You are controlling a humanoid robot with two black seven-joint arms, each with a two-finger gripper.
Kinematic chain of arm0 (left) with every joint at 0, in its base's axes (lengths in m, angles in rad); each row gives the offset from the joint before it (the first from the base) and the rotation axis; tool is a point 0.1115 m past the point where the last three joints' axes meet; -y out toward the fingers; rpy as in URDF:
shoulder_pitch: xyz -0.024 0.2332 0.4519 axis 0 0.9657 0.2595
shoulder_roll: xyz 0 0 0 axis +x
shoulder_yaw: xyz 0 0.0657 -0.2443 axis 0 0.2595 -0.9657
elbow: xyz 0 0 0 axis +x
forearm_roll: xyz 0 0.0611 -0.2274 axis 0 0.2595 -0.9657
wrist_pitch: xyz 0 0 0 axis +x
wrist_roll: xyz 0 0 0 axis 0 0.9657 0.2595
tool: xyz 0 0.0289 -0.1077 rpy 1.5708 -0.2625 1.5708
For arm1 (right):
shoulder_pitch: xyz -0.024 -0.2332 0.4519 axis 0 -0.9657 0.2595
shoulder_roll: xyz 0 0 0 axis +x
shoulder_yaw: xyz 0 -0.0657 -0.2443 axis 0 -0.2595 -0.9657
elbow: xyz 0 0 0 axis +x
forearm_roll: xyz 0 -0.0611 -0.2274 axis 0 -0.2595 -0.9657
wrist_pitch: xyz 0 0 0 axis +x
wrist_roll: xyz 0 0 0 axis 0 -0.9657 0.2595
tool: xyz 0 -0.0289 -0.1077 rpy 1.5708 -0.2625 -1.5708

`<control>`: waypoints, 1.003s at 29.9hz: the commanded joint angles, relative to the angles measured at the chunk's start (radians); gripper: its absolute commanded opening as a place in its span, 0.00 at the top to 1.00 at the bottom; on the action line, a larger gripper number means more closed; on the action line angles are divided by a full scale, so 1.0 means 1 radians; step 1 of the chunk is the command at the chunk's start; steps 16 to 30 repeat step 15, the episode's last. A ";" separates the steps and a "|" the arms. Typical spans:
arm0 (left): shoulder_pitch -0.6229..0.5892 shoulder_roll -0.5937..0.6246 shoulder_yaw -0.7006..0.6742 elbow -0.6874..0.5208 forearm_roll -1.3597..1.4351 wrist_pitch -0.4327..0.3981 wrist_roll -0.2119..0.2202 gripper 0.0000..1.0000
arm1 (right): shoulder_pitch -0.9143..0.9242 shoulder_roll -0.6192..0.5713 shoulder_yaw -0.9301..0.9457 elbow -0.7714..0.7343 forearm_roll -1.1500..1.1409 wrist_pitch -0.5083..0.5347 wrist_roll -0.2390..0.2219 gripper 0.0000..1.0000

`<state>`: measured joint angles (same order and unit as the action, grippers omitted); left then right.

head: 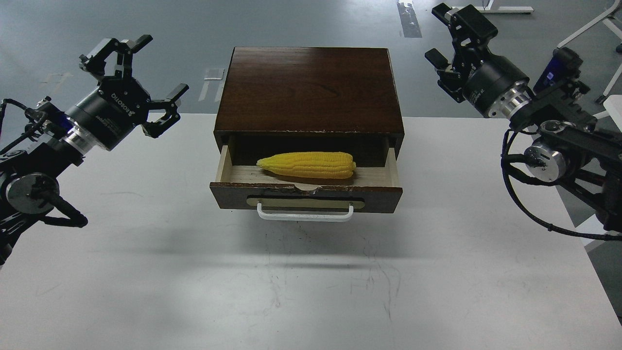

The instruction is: Put corn in drawer with both arms

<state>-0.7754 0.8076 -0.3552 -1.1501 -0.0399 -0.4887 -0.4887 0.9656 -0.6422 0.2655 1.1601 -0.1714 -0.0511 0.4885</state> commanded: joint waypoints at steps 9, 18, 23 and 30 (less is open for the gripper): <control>0.034 -0.045 -0.019 0.018 0.000 0.000 0.000 0.02 | -0.242 0.033 0.213 0.006 0.131 0.002 0.000 0.01; 0.036 -0.057 -0.021 0.020 0.002 0.000 0.000 0.02 | -0.263 0.035 0.209 0.023 0.130 0.005 0.000 0.00; 0.036 -0.057 -0.021 0.020 0.002 0.000 0.000 0.02 | -0.263 0.035 0.209 0.023 0.130 0.005 0.000 0.00; 0.036 -0.057 -0.021 0.020 0.002 0.000 0.000 0.02 | -0.263 0.035 0.209 0.023 0.130 0.005 0.000 0.00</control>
